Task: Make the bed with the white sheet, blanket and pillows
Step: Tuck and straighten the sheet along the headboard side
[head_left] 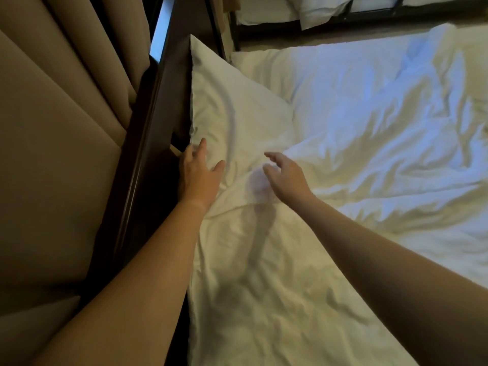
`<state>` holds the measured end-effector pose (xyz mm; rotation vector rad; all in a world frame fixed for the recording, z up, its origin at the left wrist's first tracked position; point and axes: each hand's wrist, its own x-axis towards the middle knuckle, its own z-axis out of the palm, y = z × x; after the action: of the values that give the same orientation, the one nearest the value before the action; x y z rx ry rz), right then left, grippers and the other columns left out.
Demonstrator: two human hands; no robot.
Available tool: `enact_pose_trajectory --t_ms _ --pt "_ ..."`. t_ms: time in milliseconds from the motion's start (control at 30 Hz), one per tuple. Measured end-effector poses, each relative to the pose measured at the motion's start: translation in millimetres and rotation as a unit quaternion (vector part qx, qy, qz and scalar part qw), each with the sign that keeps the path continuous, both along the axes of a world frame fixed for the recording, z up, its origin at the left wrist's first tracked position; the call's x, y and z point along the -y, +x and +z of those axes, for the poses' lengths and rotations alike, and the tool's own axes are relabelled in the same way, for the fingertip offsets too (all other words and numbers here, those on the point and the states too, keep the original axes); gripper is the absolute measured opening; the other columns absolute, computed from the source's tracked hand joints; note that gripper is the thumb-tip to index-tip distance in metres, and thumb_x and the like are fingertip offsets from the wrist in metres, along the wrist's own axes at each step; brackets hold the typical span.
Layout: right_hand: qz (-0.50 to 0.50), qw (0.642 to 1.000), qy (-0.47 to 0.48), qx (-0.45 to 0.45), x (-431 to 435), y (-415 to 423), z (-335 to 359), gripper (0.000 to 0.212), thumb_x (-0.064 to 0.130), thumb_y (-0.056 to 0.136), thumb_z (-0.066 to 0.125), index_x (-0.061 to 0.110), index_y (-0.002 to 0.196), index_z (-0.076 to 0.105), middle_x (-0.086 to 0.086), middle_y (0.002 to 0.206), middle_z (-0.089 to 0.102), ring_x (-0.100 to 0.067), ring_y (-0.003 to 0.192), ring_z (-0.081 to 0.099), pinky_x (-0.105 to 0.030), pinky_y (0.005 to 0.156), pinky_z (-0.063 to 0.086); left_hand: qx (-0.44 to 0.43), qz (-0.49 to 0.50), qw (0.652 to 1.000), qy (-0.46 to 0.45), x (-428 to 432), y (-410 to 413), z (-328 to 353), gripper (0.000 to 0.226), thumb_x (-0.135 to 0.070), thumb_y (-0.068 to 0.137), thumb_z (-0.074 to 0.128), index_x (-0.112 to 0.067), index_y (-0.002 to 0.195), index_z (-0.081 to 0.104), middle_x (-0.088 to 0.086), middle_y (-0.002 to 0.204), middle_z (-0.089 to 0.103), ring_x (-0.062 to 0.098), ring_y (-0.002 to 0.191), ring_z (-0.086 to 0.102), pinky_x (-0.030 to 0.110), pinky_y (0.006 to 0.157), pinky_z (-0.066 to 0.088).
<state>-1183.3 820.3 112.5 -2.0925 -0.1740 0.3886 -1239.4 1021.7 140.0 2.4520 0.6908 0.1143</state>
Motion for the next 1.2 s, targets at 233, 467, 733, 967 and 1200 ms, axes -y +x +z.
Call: enact_pose_trajectory --t_ms 233,467,733,967,1200 --pt "-0.05 0.999 -0.012 0.01 -62.5 77.9 -31.8 0.054 0.036 0.103 0.048 0.012 0.151 0.041 -0.01 0.154 0.044 -0.023 0.14 0.042 -0.027 0.111 0.029 -0.023 0.006 1.0 0.02 -8.5 37.4 -39.3 0.101 -0.082 0.072 0.064 -0.051 0.156 0.017 -0.002 0.168 0.007 0.026 0.154 0.016 0.047 0.12 0.031" --pt "-0.124 0.985 -0.027 -0.121 -75.0 125.8 -84.6 0.077 0.062 0.092 0.046 0.008 0.146 0.037 -0.02 0.143 0.049 -0.037 0.132 0.046 -0.047 0.113 0.034 -0.016 0.021 0.994 0.11 -3.8 40.2 -64.4 0.108 -0.079 0.07 0.068 -0.052 0.156 0.009 0.005 0.167 0.007 0.035 0.151 0.021 0.054 0.114 0.038" --pt "-0.112 0.981 -0.085 -0.137 -60.6 135.5 -120.2 0.104 0.084 0.086 0.037 0.015 0.161 0.013 -0.015 0.164 0.023 -0.035 0.15 0.024 -0.05 0.123 0.017 -0.027 0.025 0.991 0.132 -4.3 41.6 -79.1 0.065 -0.053 0.102 0.047 -0.052 0.157 0.012 0.0 0.17 0.005 0.03 0.155 0.012 0.061 0.111 0.038" --pt "-0.063 0.987 -0.087 -0.122 -75.0 125.9 -120.7 0.103 0.083 0.089 0.031 0.017 0.162 0.0 -0.017 0.168 0.01 -0.034 0.154 0.011 -0.049 0.125 0.009 0.036 0.026 0.997 0.061 -1.8 49.3 -63.2 0.045 -0.051 0.108 0.031 -0.043 0.149 0.048 0.007 0.166 0.029 0.032 0.149 0.033 0.048 0.116 0.037" --pt "-0.032 0.992 -0.055 -0.105 -92.2 125.3 -72.1 0.093 0.079 0.093 0.019 0.018 0.162 0.001 -0.017 0.168 0.012 -0.035 0.154 0.013 -0.05 0.124 0.01 0.175 0.016 0.984 0.012 18.6 62.2 12.1 0.041 -0.042 0.108 0.04 -0.026 0.136 0.066 -0.003 0.125 0.072 0.013 0.112 0.065 0.004 0.081 0.039"
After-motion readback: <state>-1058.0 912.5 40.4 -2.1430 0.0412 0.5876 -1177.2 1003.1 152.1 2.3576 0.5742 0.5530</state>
